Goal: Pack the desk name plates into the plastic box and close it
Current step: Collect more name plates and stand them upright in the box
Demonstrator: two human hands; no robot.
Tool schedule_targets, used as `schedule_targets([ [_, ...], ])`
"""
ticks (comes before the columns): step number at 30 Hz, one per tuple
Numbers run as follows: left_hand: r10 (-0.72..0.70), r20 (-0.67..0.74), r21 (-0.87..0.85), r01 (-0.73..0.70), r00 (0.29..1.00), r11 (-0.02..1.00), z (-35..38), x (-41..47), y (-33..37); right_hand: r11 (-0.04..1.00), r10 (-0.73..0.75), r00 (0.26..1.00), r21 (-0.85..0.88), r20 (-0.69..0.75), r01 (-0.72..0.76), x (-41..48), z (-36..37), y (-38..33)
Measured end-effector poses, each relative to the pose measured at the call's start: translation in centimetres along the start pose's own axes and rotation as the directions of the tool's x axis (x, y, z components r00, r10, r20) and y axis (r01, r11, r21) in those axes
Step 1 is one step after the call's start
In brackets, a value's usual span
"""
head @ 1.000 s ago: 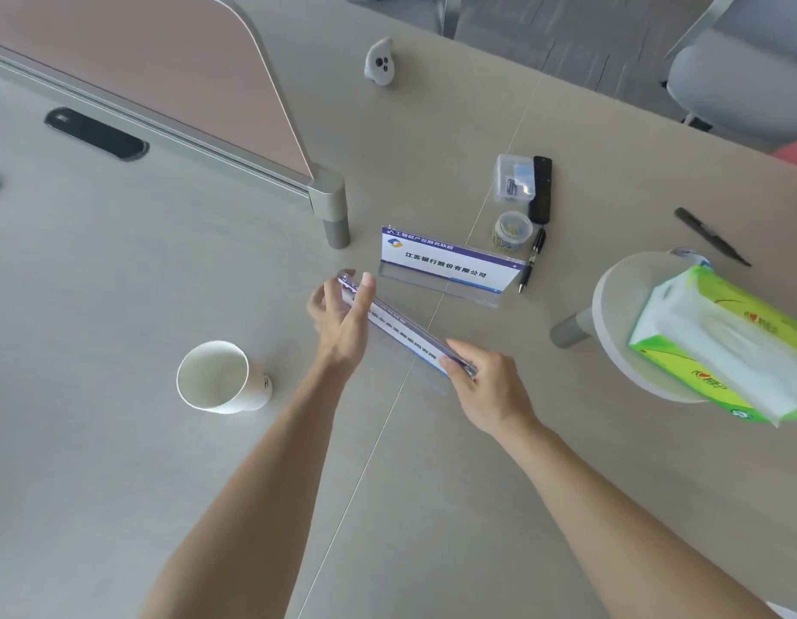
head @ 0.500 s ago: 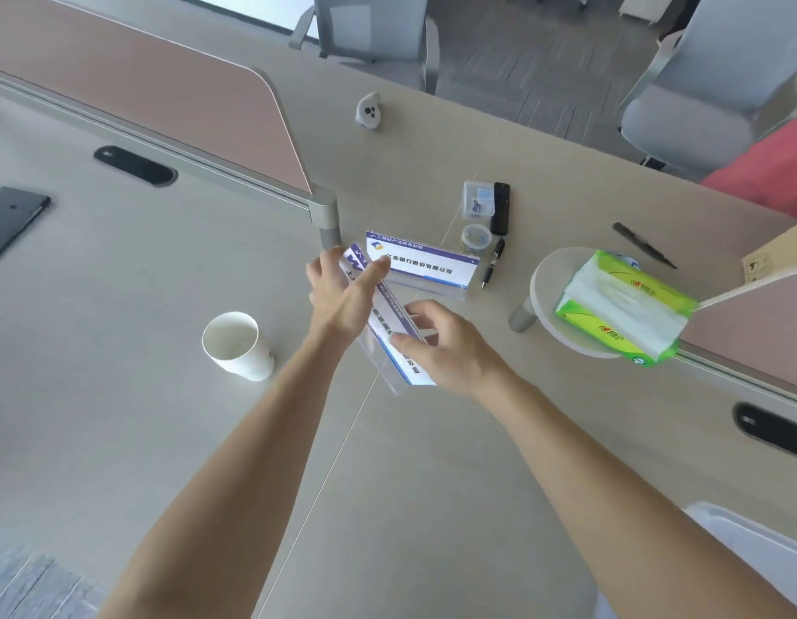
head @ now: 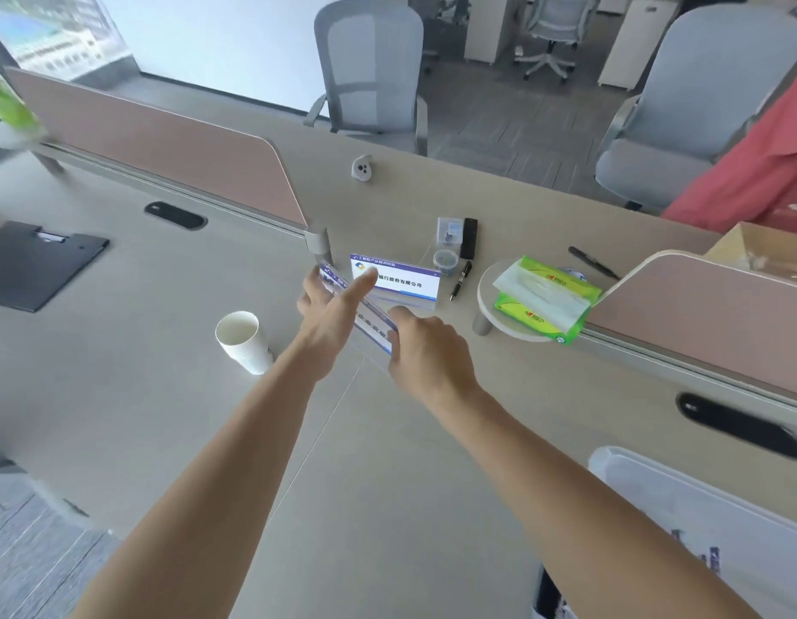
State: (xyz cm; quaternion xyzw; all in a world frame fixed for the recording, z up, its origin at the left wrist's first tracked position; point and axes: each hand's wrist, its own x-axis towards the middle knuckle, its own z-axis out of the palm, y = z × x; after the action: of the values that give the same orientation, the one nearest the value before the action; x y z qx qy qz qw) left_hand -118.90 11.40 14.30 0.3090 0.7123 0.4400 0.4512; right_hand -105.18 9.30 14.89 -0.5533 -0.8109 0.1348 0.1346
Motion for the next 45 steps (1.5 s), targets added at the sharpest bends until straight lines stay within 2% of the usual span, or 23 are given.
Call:
schedule_targets([
  [3, -0.022, -0.03, -0.04, 0.021, 0.999, 0.999, 0.9, -1.8, 1.3, 0.994, -0.022, 0.999, -0.108, -0.028, 0.019, -1.6, -1.3, -0.7],
  [5, -0.007, -0.024, -0.009, 0.007, 1.0, 1.0, 1.3, -2.7, 2.0, 0.993, 0.007, 1.0, -0.12, -0.023, -0.01, -3.0, -2.0, -1.2],
  [10, 0.072, 0.187, 0.128, -0.097, 0.98, 0.987, 2.1, -5.1, 2.7, 0.965, 0.238, 0.971, 0.107, 0.017, -0.238, -7.0, -3.3, -1.8],
  [13, 0.091, 0.363, 0.18, -0.166, 0.927, 0.97, 2.5, -7.3, 3.3, 0.92, 0.365, 0.93, 0.142, 0.03, -0.366, -9.5, -4.6, -2.1],
  [16, 0.06, 0.532, 0.241, -0.219, 0.845, 0.946, 3.7, -9.6, 3.8, 0.866, 0.472, 0.88, 0.164, 0.044, -0.473, -11.6, -6.3, -2.4],
  [21, 0.066, 0.703, 0.207, -0.293, 0.708, 0.934, 6.9, -13.6, 3.1, 0.799, 0.599, 0.801, 0.055, 0.0, -0.598, -15.7, -8.0, -1.8],
  [24, 0.108, 0.761, 0.136, -0.321, 0.64, 0.937, 8.1, -16.2, 2.6, 0.709, 0.697, 0.714, 0.215, -0.065, -0.672, -18.2, -9.4, 0.4],
  [25, 0.14, 0.79, 0.121, -0.375, 0.597, 0.919, 8.4, -17.1, 2.5, 0.673, 0.727, 0.681, 0.282, -0.085, -0.684, -18.9, -10.1, 1.2],
  [27, 0.194, 0.862, 0.05, -0.459, 0.468, 0.887, 8.5, -19.2, 2.0, 0.613, 0.777, 0.615, 0.386, -0.136, -0.689, -20.2, -11.3, 3.0],
  [30, 0.127, 0.955, 0.03, -0.517, 0.267, 0.855, 8.5, -22.7, 0.9, 0.506, 0.844, 0.51, 0.567, -0.167, -0.651, -21.9, -13.1, 5.6],
  [31, 0.118, 0.97, 0.025, -0.568, 0.213, 0.823, 8.9, -24.1, 0.3, 0.466, 0.857, 0.494, 0.624, -0.144, -0.627, -22.5, -13.6, 6.4],
  [32, 0.142, 0.97, 0.019, -0.643, 0.197, 0.766, 9.6, -25.5, -0.3, 0.425, 0.868, 0.484, 0.673, -0.112, -0.605, -23.1, -14.0, 7.2],
  [33, 0.195, 0.96, 0.007, -0.715, 0.2, 0.699, 10.8, -26.8, -1.2, 0.391, 0.875, 0.476, 0.705, -0.085, -0.592, -23.8, -14.4, 7.8],
  [35, 0.274, 0.92, 0.056, -0.789, 0.279, 0.612, 13.3, -29.8, -3.1, 0.368, 0.877, 0.476, 0.724, -0.062, -0.583, -25.2, -14.9, 9.0],
  [37, 0.341, 0.844, 0.188, -0.824, 0.413, 0.534, 15.5, -33.1, -4.5, 0.411, 0.867, 0.49, 0.69, -0.094, -0.595, -26.8, -15.6, 9.9],
  [39, 0.42, 0.766, 0.307, -0.851, 0.487, 0.427, 17.3, -35.6, -5.6, 0.469, 0.837, 0.535, 0.651, -0.113, -0.597, -28.4, -16.0, 11.0],
  [42, 0.512, 0.697, 0.315, -0.856, 0.501, 0.409, 18.6, -37.2, -6.5, 0.5, 0.794, 0.602, 0.65, -0.082, -0.572, -30.0, -16.6, 12.4],
  [45, 0.546, 0.648, 0.311, -0.838, 0.532, 0.448, 19.7, -38.6, -7.0, 0.48, 0.793, 0.608, 0.647, -0.031, -0.592, -30.6, -18.4, 15.2],
])
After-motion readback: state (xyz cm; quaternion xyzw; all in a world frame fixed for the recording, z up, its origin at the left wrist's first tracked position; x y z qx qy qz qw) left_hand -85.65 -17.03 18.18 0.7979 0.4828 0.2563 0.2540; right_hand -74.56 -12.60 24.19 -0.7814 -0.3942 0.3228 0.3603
